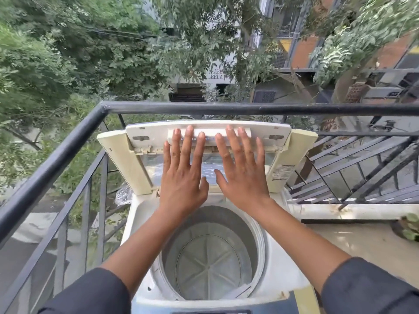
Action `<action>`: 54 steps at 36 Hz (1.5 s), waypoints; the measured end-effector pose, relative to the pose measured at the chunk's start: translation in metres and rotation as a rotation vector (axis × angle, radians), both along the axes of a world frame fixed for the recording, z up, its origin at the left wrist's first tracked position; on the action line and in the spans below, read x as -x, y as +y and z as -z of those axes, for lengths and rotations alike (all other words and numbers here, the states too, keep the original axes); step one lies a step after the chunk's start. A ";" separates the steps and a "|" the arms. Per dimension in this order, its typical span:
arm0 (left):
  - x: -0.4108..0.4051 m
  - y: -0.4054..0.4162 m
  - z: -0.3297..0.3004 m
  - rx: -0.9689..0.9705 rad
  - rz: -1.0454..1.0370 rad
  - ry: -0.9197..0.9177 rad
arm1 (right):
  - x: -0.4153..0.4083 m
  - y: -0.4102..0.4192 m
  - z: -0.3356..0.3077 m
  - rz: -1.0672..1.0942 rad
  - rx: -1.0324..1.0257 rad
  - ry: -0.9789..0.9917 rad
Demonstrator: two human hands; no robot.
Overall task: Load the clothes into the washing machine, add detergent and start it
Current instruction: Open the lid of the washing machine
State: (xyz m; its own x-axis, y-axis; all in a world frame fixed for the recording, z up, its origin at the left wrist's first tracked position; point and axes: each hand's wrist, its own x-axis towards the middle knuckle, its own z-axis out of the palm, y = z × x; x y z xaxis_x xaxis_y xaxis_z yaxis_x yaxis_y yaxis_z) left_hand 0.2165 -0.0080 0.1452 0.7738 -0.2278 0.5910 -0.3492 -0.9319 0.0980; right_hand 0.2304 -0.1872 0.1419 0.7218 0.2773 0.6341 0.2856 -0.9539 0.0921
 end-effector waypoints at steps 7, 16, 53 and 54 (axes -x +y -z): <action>-0.029 0.001 -0.003 -0.023 -0.006 0.011 | -0.032 0.008 0.003 0.027 -0.010 0.051; -0.054 -0.005 -0.009 -0.023 -0.021 0.077 | -0.057 0.007 -0.004 0.022 0.014 0.080; -0.016 -0.001 -0.022 -0.023 -0.041 0.068 | -0.010 0.000 -0.027 0.011 -0.071 0.121; -0.015 -0.001 -0.022 -0.023 -0.036 0.068 | -0.009 0.001 -0.028 0.016 -0.072 0.124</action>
